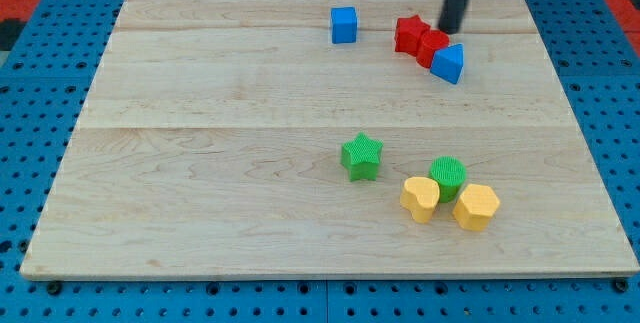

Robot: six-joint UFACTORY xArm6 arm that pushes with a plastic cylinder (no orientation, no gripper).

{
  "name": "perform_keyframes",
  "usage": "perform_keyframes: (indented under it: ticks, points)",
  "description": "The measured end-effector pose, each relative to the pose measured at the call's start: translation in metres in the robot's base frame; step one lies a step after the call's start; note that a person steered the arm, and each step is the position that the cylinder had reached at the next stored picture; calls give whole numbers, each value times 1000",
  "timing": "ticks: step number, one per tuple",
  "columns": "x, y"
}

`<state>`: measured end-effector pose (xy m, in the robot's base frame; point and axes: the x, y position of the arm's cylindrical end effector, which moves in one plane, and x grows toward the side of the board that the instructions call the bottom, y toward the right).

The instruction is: Move the red circle into the red star

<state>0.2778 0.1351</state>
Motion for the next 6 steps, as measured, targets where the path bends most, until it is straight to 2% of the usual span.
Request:
perform_keyframes:
  ticks: [1, 2, 3, 4, 6]
  points:
    - [0, -79]
    - [-8, -33]
    - [14, 66]
    - [42, 59]
    - [34, -104]
